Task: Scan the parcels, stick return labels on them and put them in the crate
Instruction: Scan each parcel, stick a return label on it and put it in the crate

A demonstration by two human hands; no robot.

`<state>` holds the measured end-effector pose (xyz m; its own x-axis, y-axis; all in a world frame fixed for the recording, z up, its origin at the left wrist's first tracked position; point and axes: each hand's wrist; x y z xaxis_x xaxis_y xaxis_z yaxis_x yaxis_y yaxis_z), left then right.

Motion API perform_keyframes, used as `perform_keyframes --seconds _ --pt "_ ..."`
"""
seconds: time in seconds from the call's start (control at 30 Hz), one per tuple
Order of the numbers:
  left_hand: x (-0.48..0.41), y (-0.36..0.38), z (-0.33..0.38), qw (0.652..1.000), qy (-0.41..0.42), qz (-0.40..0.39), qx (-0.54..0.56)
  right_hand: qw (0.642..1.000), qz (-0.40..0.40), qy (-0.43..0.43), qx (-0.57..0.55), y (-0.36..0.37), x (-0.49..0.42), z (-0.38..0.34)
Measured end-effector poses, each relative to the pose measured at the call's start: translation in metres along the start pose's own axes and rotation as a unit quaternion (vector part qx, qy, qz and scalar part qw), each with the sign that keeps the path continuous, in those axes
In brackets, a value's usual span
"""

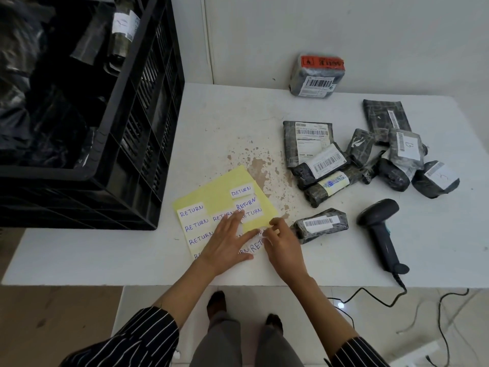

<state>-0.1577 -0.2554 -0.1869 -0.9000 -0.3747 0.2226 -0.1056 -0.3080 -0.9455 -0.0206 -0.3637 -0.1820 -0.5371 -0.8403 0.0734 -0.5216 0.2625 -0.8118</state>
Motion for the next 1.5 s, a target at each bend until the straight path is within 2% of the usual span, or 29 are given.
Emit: perform_keyframes --seconds 0.13,0.47,0.63,0.77,0.83,0.93,1.1,1.2,1.33,1.5 --pt "-0.001 0.002 -0.004 0.999 -0.001 0.031 -0.01 0.999 -0.015 -0.031 0.014 0.005 0.002 0.002" --pt "0.0 -0.004 -0.007 0.998 -0.013 -0.033 -0.041 0.987 -0.062 -0.138 0.047 -0.01 0.019 0.002" --pt "0.0 -0.006 -0.007 0.999 -0.02 -0.043 -0.016 0.99 -0.024 -0.141 0.004 -0.026 0.028 0.008" --pt "-0.005 -0.008 -0.001 1.0 -0.012 0.01 0.018 0.989 0.018 -0.124 -0.075 -0.057 0.034 0.011" --pt "-0.006 -0.011 0.006 0.999 -0.03 0.009 0.034 0.988 0.058 -0.111 -0.087 -0.076 0.032 0.02" --pt "-0.01 -0.021 0.022 0.994 -0.04 0.072 0.066 0.99 0.101 -0.07 -0.076 -0.098 0.02 0.044" --pt "-0.027 -0.033 0.067 0.973 -0.054 0.135 0.179 0.991 0.103 -0.056 -0.064 -0.107 0.0 0.077" --pt "-0.037 -0.031 0.091 0.962 -0.024 0.177 0.206 0.992 0.089 -0.072 -0.049 -0.103 -0.006 0.088" --pt "-0.049 -0.02 0.111 0.963 0.024 0.22 0.153 0.992 0.086 -0.086 -0.032 -0.097 -0.009 0.093" --pt "-0.058 -0.007 0.12 0.97 0.072 0.227 0.052 0.989 0.114 -0.088 -0.021 -0.089 -0.012 0.093"
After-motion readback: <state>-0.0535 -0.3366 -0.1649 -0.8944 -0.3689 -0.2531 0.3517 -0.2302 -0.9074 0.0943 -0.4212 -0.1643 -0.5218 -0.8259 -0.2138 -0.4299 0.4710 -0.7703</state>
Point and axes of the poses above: each hand's wrist, its own x-axis away from the middle knuckle, its own y-axis out of the palm, z = x × y, and after that the axes turned 1 degree about -x, right-handed
